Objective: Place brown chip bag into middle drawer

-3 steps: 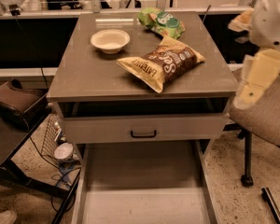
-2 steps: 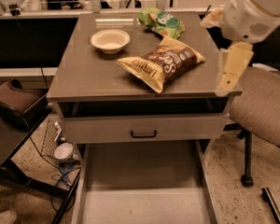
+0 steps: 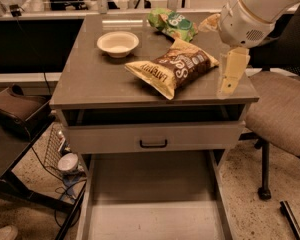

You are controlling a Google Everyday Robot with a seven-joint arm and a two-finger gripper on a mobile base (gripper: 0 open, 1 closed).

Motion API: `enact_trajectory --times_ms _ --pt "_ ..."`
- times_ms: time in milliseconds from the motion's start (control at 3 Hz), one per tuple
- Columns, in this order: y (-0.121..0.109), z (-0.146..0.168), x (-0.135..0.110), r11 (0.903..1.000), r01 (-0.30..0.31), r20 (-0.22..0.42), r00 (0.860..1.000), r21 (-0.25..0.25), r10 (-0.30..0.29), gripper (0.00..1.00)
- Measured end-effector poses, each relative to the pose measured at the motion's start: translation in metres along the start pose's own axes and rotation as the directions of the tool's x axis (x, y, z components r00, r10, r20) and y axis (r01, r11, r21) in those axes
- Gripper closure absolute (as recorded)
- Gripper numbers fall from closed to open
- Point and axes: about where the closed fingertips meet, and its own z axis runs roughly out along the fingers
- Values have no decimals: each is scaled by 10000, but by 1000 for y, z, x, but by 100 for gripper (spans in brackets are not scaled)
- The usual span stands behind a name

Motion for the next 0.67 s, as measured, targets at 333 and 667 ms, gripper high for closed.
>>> enact_trajectory --times_ms 333,667 --pt "-6 14 -3 9998 162 -64 9998 142 -161 0" --pt "-25 50 -15 9943 955 -68 9954 478 -953 0"
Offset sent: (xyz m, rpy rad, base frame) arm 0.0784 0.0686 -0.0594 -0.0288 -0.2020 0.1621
